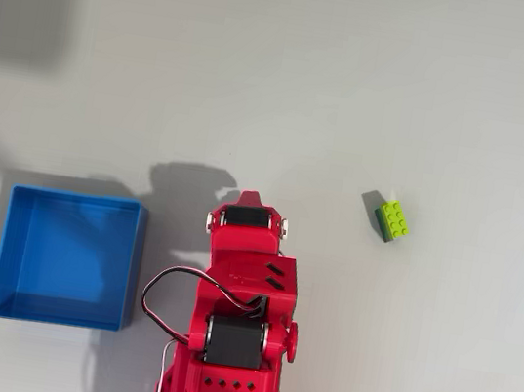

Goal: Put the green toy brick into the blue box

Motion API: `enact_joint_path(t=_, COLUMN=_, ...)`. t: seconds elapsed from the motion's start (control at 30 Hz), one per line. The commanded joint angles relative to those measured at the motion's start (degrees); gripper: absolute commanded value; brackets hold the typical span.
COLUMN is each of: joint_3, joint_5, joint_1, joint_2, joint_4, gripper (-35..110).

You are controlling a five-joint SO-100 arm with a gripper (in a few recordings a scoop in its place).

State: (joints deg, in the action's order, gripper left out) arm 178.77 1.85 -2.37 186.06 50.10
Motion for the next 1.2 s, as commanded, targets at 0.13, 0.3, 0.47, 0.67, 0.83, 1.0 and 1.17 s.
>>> enact_joint_path(t=0.13, joint_3=0.5, joint_5=0.6, joint_1=-1.2, joint_2=0.0, joint_4=-1.0, gripper=0)
enact_joint_path(t=0.3, joint_3=0.5, joint_5=0.6, joint_1=-1.2, joint_2=0.0, joint_4=-1.0, gripper=0)
enact_joint_path(t=0.47, joint_3=0.5, joint_5=0.6, joint_1=-1.2, joint_2=0.0, joint_4=-1.0, gripper=0)
enact_joint_path(t=0.67, joint_3=0.5, joint_5=0.7, joint_1=-1.2, joint_2=0.0, joint_4=-1.0, gripper=0)
enact_joint_path(t=0.83, joint_3=0.5, joint_5=1.1, joint_1=-1.1, joint_2=0.0, joint_4=-1.0, gripper=0)
enact_joint_path(t=1.0, joint_3=0.4, joint_5=1.1, joint_1=-1.3, joint_2=-0.1, joint_4=-1.0, gripper=0)
enact_joint_path(t=1.17, joint_3=-1.8, joint_5=-0.7, joint_1=-1.1, joint_2=-1.0, joint_4=-2.1, gripper=0)
